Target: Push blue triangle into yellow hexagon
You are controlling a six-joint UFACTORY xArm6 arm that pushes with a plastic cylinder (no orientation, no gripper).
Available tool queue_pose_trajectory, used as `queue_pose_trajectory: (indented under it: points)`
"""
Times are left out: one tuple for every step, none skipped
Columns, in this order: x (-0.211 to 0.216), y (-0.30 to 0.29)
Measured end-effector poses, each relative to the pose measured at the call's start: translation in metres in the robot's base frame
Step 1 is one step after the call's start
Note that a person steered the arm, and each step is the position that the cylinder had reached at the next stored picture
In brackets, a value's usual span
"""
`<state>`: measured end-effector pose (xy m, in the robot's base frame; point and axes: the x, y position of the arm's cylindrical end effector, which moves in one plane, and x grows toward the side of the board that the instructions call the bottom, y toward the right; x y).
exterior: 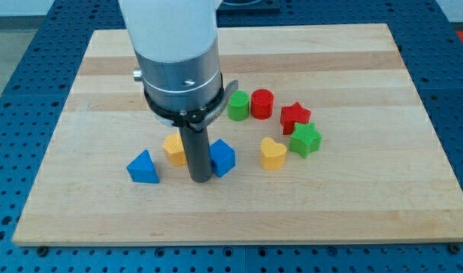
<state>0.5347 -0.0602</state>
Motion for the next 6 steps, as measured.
queue_pose_trajectory:
  points:
    - [0.012,-0.034]
    - [0.029,-0.072]
    - [0.024,-0.106]
    - [-0.004,-0.109]
    - [-0.022,-0.109]
    - [-0.007,-0.12]
